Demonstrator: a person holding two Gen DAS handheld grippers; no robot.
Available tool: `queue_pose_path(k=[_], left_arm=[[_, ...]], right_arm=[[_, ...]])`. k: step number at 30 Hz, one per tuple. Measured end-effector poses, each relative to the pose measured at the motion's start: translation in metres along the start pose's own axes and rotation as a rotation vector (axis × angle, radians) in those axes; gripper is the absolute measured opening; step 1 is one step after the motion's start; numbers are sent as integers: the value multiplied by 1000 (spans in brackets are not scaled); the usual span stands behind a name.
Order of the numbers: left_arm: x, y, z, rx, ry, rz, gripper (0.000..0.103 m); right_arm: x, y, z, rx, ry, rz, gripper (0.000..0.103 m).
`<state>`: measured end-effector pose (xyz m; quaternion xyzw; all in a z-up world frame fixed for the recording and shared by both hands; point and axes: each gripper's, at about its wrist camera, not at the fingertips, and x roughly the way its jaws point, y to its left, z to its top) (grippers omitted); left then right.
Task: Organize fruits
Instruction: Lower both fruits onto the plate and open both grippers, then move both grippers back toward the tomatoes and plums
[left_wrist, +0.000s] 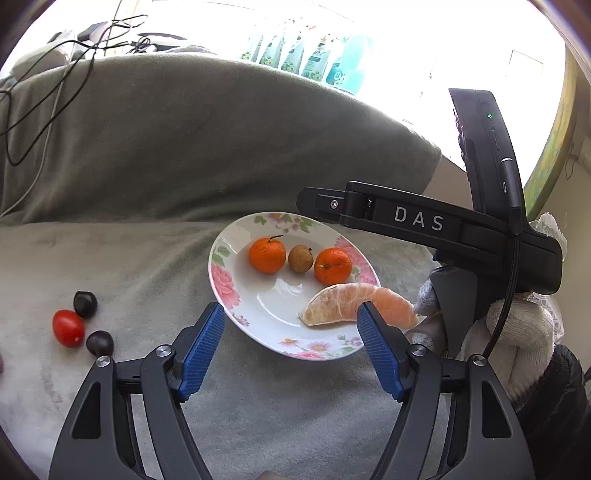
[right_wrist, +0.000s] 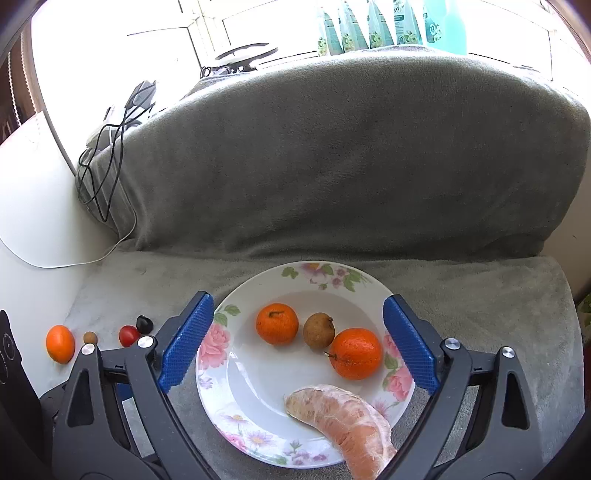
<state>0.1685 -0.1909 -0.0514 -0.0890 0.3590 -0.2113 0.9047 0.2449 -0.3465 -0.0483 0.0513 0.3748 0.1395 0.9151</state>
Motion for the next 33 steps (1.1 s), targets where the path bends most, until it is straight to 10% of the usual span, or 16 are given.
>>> queue_pose_path(k=[33], left_arm=[[-90,104,-29,-108,-115,178,74]], right_arm=[[-18,117,-19,-280,11,101,95]])
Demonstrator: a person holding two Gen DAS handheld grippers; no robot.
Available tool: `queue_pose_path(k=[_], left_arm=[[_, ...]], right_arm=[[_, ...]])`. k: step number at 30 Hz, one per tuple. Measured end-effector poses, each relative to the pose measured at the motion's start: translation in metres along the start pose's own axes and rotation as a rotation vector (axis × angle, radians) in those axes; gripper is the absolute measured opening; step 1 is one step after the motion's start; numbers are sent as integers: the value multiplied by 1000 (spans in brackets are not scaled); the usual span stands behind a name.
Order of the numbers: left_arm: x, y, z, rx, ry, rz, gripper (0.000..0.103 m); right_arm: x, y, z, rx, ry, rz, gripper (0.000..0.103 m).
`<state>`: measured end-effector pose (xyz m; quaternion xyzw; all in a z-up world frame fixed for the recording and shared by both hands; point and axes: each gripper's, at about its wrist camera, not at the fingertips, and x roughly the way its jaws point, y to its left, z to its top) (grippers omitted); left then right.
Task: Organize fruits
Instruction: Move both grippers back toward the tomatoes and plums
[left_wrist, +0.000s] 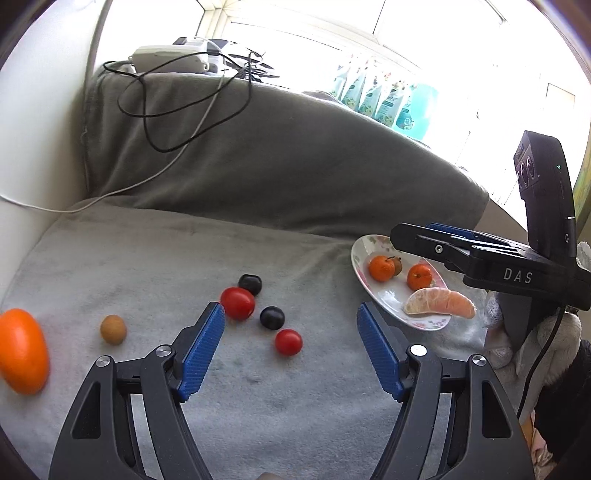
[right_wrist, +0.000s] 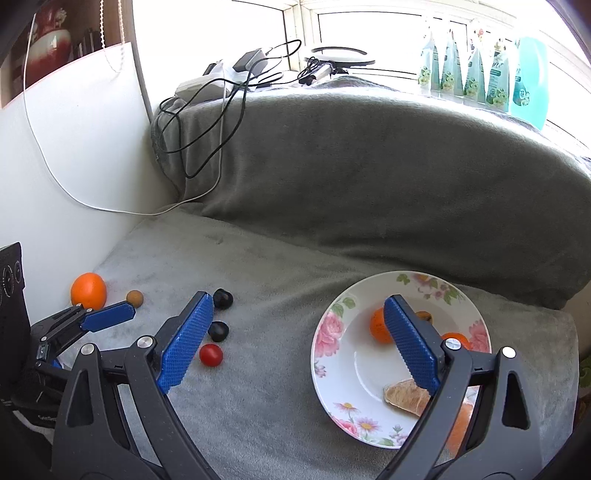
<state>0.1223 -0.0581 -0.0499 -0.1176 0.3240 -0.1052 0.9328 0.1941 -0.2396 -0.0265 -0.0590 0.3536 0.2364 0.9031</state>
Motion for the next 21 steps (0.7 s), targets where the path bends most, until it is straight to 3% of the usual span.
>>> queue_pose_path(k=[6,8,12,17,21], left_arm=[[-12,31,-4,-30,-11,57,74],[-15,41,-6,-42,-8,73,74],[-16,59,-12,-64,1,103,74],[-16,77,-20,-95,10,126,74],[-10,87,-23,-113,23,139,74]], right_arm=[[16,19,0,-31,40,42,94],[23,25,-1,-40,61,58,87],[34,35,-3,-56,96,80,85],[52,43,-7,-54,154,113,71],[68,43,-12,-29,201,144,67]])
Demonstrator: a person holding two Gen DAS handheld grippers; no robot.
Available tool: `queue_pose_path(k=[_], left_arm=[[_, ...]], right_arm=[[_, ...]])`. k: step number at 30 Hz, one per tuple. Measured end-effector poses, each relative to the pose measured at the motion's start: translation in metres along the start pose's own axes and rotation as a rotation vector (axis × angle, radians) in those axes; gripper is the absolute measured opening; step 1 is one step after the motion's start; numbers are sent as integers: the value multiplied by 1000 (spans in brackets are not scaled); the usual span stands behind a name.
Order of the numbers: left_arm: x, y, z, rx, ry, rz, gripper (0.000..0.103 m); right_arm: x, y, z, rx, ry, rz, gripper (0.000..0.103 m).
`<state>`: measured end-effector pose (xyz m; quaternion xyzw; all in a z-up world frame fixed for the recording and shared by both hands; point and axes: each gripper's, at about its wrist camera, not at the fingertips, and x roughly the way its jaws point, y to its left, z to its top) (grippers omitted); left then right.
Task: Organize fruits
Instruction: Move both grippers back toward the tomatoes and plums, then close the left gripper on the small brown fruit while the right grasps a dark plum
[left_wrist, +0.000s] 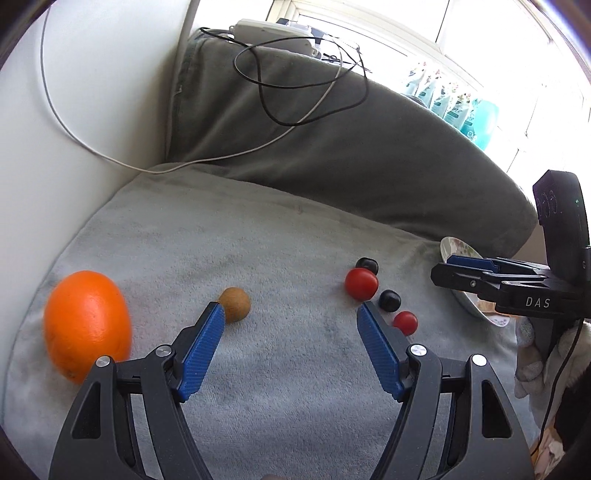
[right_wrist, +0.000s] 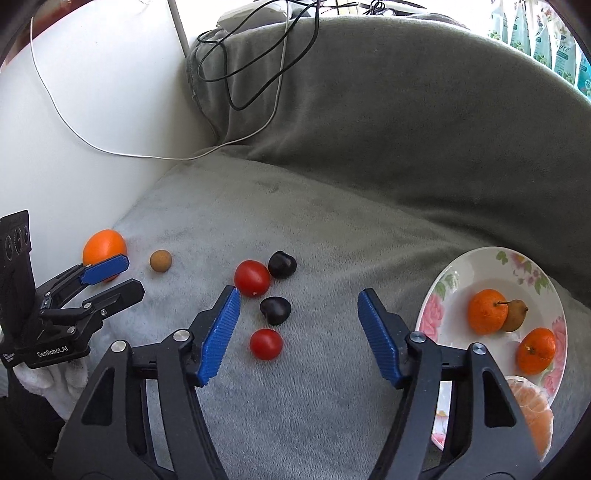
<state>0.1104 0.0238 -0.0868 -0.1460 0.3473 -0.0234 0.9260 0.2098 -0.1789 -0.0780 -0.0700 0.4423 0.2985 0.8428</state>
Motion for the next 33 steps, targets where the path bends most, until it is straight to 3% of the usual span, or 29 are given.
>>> queue_pose_path(k=[2,6,10,33], left_arm=[[4,4,1,-5,4,7,74],[10,9,2,-17,18,23,73],[15,15,2,-23,29,40,66],[34,23,5,-41,72,72,49]], right_arm=[[7,-3,-1,23,23,23,58],[19,-10,-1,64,59,58,54],[28,-15,0,90,85,92,46],[50,-2,2,48,152,118,36]])
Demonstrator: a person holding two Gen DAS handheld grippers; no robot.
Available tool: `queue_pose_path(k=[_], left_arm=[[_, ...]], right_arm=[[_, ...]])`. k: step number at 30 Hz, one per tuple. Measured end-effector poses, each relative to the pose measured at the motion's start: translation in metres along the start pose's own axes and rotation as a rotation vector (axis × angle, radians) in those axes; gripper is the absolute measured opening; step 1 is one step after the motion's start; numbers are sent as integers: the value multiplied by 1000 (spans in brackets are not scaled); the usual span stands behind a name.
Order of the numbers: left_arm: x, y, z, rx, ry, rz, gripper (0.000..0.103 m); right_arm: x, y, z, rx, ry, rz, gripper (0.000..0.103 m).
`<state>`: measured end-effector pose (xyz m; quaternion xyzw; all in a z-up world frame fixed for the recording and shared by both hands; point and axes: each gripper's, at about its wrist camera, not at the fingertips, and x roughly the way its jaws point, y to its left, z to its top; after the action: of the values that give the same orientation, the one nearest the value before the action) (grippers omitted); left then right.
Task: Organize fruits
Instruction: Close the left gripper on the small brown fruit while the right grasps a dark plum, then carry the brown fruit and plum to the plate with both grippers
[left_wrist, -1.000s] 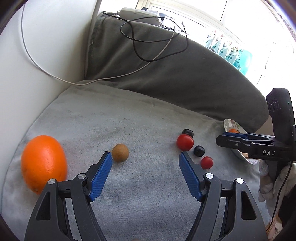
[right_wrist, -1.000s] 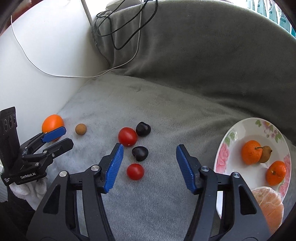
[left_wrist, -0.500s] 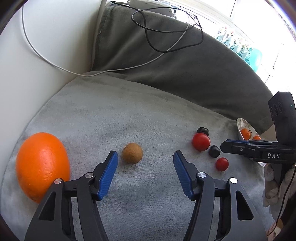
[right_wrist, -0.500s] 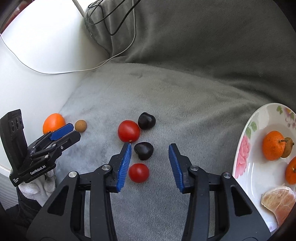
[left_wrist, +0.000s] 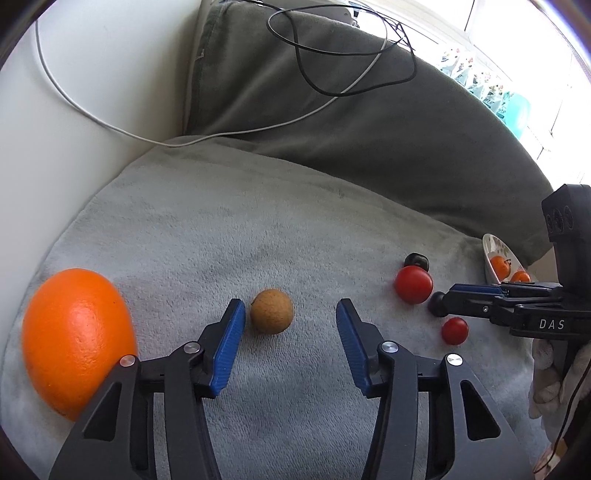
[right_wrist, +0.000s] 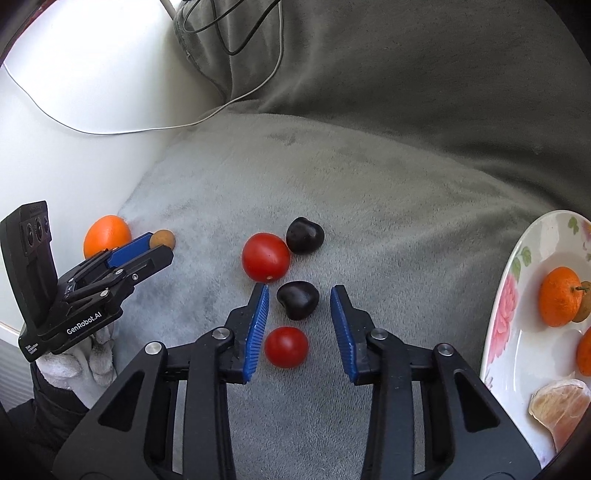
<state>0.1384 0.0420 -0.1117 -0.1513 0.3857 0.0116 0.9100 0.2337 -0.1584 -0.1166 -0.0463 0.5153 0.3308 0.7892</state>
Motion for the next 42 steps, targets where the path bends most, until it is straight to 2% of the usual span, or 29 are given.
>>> queue_pose_path(k=[8,11,15,29,42], left_arm=[[8,-2,2,9,23,10,43],[10,0,3,0,25,13,36],[13,4,4,-18,31,13,23],[1,1,4,-17,-1,9,23],[-22,-33,6,30,-38,-69,23]], right_arm=[[9,0,1,6,24,-7,31],[8,1,1,8,24,2,26],[8,2,0,6,23,-2,26],[-7,0,-3,30,-13,4,25],[-46,-11,-9,52,-94,-6,25]])
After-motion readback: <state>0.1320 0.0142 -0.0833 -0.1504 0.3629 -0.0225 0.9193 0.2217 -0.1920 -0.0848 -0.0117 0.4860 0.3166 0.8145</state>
